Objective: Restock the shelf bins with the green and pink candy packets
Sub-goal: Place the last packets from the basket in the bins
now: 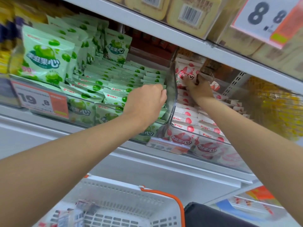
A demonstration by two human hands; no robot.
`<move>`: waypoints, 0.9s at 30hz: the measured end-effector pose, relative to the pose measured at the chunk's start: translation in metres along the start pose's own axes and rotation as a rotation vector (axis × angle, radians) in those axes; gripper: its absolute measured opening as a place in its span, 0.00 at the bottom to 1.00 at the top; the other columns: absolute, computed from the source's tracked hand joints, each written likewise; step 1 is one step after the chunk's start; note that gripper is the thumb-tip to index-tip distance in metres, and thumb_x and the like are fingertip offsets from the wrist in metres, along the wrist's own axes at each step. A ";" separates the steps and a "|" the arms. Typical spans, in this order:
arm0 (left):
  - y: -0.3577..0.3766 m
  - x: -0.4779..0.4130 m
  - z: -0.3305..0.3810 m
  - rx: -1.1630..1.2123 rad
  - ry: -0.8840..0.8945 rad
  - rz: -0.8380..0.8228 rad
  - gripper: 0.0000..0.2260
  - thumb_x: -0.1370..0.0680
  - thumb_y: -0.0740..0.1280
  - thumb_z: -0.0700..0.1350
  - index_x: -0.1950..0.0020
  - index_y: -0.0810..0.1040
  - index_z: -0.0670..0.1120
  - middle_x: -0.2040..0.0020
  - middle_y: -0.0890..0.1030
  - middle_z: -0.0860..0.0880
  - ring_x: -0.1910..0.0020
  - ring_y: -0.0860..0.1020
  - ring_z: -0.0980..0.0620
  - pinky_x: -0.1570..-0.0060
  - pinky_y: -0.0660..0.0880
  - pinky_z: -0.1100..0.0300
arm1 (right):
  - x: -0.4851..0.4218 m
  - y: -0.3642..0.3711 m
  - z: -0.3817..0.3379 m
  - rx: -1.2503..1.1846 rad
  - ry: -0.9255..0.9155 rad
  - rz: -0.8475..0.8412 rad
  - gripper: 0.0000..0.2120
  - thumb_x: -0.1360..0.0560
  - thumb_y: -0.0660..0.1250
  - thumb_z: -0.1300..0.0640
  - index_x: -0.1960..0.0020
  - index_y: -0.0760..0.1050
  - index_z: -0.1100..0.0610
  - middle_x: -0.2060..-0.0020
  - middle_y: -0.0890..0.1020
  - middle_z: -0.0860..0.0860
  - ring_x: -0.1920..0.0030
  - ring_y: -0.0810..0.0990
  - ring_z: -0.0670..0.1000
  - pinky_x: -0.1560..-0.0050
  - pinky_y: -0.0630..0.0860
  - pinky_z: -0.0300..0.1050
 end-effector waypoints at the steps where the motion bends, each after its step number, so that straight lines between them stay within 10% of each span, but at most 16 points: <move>1: 0.000 0.000 0.000 -0.004 0.002 -0.001 0.17 0.15 0.52 0.49 0.60 0.71 0.46 0.68 0.75 0.49 0.72 0.74 0.48 0.73 0.70 0.56 | 0.003 -0.003 0.001 0.008 0.014 0.004 0.28 0.22 0.61 0.40 0.29 0.66 0.55 0.34 0.75 0.54 0.34 0.74 0.57 0.45 0.69 0.43; 4: -0.002 0.001 0.001 0.005 0.009 0.017 0.17 0.15 0.52 0.49 0.60 0.72 0.45 0.69 0.74 0.50 0.71 0.74 0.49 0.74 0.68 0.56 | 0.020 -0.017 0.003 -0.036 0.038 0.056 0.28 0.21 0.64 0.46 0.25 0.62 0.54 0.29 0.70 0.52 0.38 0.76 0.54 0.52 0.70 0.38; 8: -0.020 0.008 0.014 -0.012 0.090 0.134 0.16 0.17 0.55 0.47 0.63 0.71 0.46 0.71 0.70 0.52 0.72 0.70 0.51 0.67 0.67 0.56 | 0.072 -0.038 -0.012 -0.116 -0.113 0.129 0.14 0.22 0.66 0.58 0.37 0.74 0.57 0.47 0.80 0.50 0.61 0.75 0.41 0.66 0.70 0.26; 16: -0.034 0.081 0.020 0.155 -0.124 0.055 0.14 0.21 0.60 0.46 0.67 0.69 0.47 0.73 0.70 0.50 0.71 0.71 0.45 0.71 0.63 0.54 | 0.199 -0.036 -0.041 -0.130 -0.447 0.113 0.05 0.27 0.67 0.65 0.56 0.80 0.57 0.62 0.80 0.47 0.63 0.72 0.45 0.59 0.69 0.39; 27: 0.069 0.308 -0.141 -0.026 -0.713 -0.857 0.12 0.20 0.61 0.42 0.52 0.81 0.37 0.49 0.82 0.41 0.51 0.80 0.42 0.51 0.75 0.57 | 0.326 0.136 0.005 0.500 -0.526 -0.964 0.14 0.22 0.60 0.62 0.39 0.76 0.53 0.41 0.78 0.54 0.43 0.75 0.55 0.52 0.67 0.42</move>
Point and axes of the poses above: each hand's wrist, its own x-axis away from the middle knuckle, its own y-axis out of the palm, z = x × y, the point moved 10 cm from there along -x, towards the middle knuckle
